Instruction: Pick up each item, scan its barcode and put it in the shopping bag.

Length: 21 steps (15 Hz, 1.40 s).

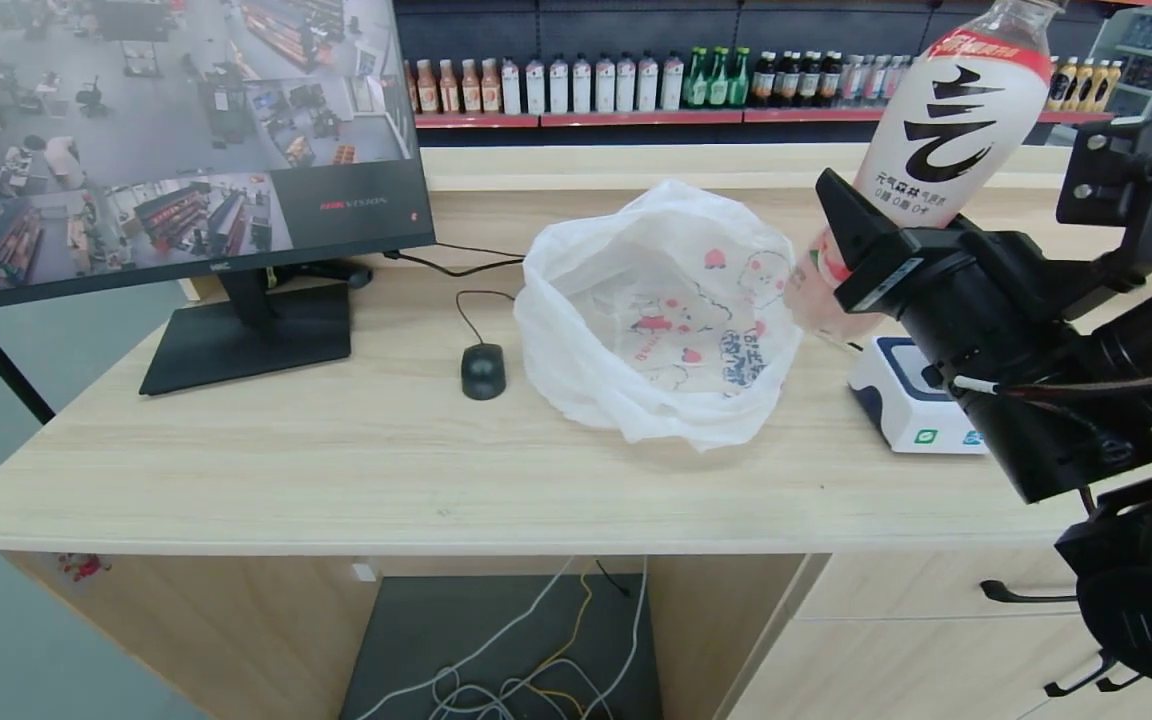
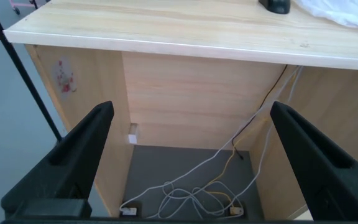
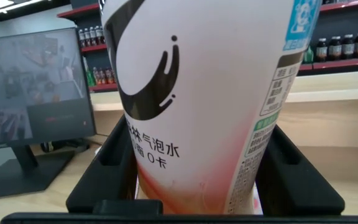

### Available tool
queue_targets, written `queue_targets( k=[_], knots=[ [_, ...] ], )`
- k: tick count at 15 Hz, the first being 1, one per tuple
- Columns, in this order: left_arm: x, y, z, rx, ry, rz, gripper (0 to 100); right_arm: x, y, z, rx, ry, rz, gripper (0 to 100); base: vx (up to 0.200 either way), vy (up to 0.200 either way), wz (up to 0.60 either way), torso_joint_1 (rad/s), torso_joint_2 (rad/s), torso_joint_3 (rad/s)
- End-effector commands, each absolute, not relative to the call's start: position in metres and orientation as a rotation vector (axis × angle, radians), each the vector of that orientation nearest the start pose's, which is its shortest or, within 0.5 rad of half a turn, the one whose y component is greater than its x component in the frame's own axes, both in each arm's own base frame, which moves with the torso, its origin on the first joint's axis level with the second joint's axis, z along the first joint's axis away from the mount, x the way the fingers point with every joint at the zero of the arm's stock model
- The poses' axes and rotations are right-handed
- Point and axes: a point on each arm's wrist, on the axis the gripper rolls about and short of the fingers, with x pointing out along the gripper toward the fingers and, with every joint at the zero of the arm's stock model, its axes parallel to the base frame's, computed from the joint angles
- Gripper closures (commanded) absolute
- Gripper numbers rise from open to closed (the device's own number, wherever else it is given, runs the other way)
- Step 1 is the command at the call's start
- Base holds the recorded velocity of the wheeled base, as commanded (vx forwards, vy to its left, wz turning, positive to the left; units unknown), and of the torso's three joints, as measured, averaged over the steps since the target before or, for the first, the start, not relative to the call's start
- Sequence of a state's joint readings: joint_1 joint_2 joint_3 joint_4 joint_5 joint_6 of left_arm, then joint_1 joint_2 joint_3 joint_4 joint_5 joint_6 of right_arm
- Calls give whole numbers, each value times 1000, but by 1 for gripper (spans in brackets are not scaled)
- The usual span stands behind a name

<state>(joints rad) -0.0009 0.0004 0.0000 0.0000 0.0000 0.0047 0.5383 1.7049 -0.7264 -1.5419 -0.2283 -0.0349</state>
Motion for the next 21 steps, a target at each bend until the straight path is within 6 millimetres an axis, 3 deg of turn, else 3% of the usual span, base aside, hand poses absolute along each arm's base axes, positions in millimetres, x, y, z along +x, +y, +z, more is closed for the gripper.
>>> queue_targets(
  k=[1,10,13,17,21],
  knots=[
    [-23,0,75,6,0,-2,0,250,144,251,181,-537,293,100,0,0,0,0,0,0],
    [-23,0,75,6,0,0,0,265,169,252,179,-557,353,100,0,0,0,0,0,0],
    [-23,0,75,6,0,-2,0,271,177,234,137,-506,360,100,0,0,0,0,0,0],
    [-23,0,75,6,0,0,0,295,195,248,104,-449,422,100,0,0,0,0,0,0],
    [-23,0,75,6,0,-2,0,334,219,253,102,-432,447,100,0,0,0,0,0,0]
  ],
)
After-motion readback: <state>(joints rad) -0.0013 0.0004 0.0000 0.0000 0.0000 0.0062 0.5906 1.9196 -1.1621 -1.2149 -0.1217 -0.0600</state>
